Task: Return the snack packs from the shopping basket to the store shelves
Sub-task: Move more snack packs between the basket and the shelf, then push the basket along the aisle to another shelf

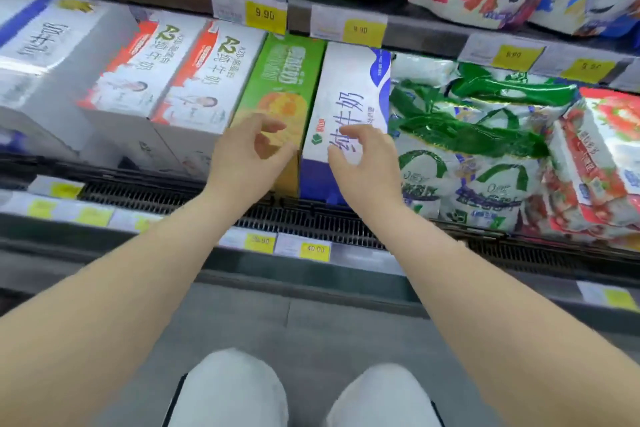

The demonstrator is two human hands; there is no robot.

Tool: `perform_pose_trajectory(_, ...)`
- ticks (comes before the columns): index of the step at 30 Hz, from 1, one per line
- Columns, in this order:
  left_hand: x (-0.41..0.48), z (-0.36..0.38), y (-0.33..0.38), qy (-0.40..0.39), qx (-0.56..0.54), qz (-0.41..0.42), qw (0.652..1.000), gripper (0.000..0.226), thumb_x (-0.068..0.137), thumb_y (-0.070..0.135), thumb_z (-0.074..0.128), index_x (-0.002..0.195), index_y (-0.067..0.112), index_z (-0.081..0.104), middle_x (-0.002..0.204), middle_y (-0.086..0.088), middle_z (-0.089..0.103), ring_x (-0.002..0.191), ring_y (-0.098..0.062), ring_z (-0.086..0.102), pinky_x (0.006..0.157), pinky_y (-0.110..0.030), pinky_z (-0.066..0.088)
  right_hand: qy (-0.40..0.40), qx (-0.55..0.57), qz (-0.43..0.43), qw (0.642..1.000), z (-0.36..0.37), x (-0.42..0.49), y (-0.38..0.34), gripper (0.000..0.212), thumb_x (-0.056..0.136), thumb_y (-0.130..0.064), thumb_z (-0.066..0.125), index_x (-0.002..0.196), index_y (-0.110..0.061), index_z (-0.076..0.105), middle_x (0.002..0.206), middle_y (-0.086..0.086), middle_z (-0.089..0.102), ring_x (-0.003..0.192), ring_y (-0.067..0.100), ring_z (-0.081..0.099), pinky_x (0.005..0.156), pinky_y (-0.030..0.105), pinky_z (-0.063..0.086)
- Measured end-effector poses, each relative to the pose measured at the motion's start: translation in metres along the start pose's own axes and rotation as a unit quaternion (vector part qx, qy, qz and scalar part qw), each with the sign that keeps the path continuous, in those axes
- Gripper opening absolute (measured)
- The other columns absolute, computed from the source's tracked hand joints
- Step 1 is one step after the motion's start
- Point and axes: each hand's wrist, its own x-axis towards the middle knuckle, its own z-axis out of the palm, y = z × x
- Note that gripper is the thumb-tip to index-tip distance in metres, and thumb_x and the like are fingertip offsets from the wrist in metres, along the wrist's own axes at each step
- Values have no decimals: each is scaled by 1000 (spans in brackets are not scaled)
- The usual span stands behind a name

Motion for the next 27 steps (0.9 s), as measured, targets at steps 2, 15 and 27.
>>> perform_pose_trajectory(2, -13, -35, 12, -12, 2, -50, 999, 22, 79, 38, 69, 100, 33, 61, 94, 15, 61, 75, 2, 54, 74, -18, 45, -54, -10, 21, 998, -8, -14, -30, 32, 87, -26, 58, 118, -17, 60, 119, -2, 59, 114, 15, 47, 90, 20, 31)
perform_pose_trajectory(15, -120, -309, 89, 84, 6, -297, 951, 23, 82, 34, 66, 104, 31, 63, 93, 15, 63, 77, -5, 61, 71, -22, 46, -314, -6, -42, 949, -29, -66, -299, 29, 86, -26, 58, 114, -18, 61, 112, -1, 63, 104, 16, 56, 88, 27, 42)
perform_pose_trajectory(27, -218, -502, -28, 239, 50, -436, 866, 14, 80, 28, 69, 92, 31, 65, 88, 8, 67, 75, -12, 61, 73, -24, 47, -447, -36, -143, 883, 143, -113, -467, 29, 86, -27, 55, 114, -20, 60, 110, -4, 62, 93, 15, 57, 83, 27, 44)
